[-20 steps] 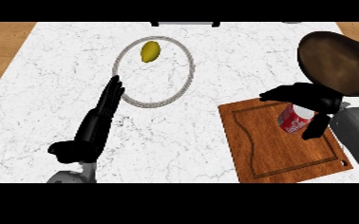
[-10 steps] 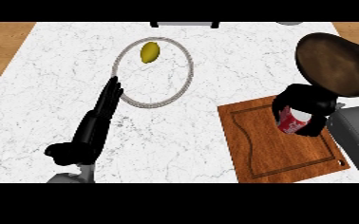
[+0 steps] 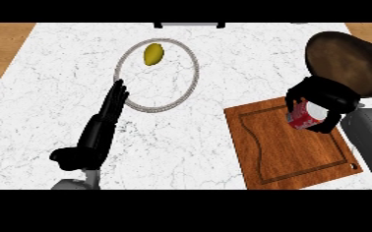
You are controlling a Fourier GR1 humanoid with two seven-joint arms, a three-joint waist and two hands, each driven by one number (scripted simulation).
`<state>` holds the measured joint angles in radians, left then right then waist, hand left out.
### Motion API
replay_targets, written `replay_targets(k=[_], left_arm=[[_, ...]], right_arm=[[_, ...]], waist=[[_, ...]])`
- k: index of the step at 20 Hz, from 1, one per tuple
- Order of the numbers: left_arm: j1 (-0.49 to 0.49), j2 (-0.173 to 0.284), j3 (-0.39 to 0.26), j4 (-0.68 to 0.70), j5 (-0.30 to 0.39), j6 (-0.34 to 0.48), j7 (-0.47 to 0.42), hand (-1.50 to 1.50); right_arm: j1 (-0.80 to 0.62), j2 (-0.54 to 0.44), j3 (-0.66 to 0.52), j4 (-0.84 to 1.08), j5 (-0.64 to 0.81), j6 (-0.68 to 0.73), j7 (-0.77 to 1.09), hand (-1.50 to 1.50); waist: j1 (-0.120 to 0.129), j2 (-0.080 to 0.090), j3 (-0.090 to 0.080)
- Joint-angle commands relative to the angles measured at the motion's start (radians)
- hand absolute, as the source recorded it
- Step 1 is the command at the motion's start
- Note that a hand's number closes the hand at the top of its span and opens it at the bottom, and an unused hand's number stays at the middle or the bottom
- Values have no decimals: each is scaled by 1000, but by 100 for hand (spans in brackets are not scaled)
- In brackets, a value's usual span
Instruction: Pick the can from the cutting board and place it in the pan
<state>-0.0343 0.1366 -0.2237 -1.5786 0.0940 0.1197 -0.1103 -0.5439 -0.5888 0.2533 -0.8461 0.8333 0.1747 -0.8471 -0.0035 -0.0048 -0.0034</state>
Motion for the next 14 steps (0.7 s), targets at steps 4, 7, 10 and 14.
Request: replay_targets(k=[4,7,10,14], left_arm=[[27,7,25,23,-9,18,-15,0],[50,7,21,-12,-4,16,-9,0],[27,2,31,33,-4,9,-33,0],[65,-8,1,-9,-17,10,-30,0]], right_arm=[[92,135,-148,-84,-50,-115,477,150],[150,157,-185,-230,-42,-228,589,150],[136,159,-241,-412,-92,-209,686,150],[266,189,-284,-665,-149,-204,797,150]], waist=[[-58,-17,-1],[-54,-19,0],[-56,-15,0],[-40,-10,2]])
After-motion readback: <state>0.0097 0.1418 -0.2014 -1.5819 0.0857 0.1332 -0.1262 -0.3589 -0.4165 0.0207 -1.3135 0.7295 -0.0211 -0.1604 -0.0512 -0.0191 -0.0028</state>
